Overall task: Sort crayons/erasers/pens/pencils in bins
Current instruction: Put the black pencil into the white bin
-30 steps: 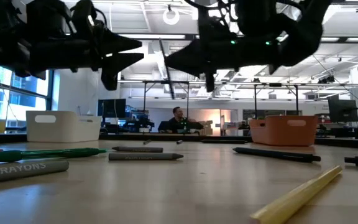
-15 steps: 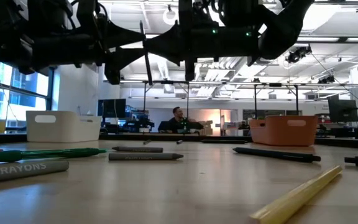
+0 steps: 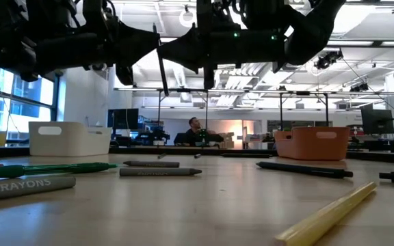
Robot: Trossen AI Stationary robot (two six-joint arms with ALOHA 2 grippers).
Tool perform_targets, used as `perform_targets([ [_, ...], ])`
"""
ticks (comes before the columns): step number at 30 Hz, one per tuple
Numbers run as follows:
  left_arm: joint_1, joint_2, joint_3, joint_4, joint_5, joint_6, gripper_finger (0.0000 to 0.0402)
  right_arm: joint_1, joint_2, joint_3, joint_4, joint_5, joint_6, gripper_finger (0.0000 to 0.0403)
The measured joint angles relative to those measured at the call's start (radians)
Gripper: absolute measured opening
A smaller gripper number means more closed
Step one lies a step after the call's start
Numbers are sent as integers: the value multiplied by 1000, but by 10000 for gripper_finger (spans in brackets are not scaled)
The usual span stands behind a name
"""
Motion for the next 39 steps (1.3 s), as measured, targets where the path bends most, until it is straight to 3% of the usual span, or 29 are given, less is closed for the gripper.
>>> perform_targets([
  [4, 1, 0, 0, -1, 1, 26, 10, 0, -1, 0, -16, 1, -24, 36],
  [12, 34, -91, 1, -33, 54, 24, 4, 2, -9, 0, -57, 1, -45, 140],
  [19, 55, -289, 2, -293, 63, 41, 2, 2, -111, -1, -270, 5, -139, 181],
  [23, 68, -423, 2, -451, 56, 44, 1, 2, -204, -1, -460, 56, -237, 168],
  [27, 74, -555, 18, -664, 27, 43, 1, 2, -289, -1, -642, 127, -295, 124],
  [35, 26, -727, 265, -1434, -177, 46, 0, 2, -359, -27, -842, 147, -340, 10],
  [39, -8, -738, 432, -1838, -342, -13, 0, 2, -357, -38, -860, 147, -340, 13],
])
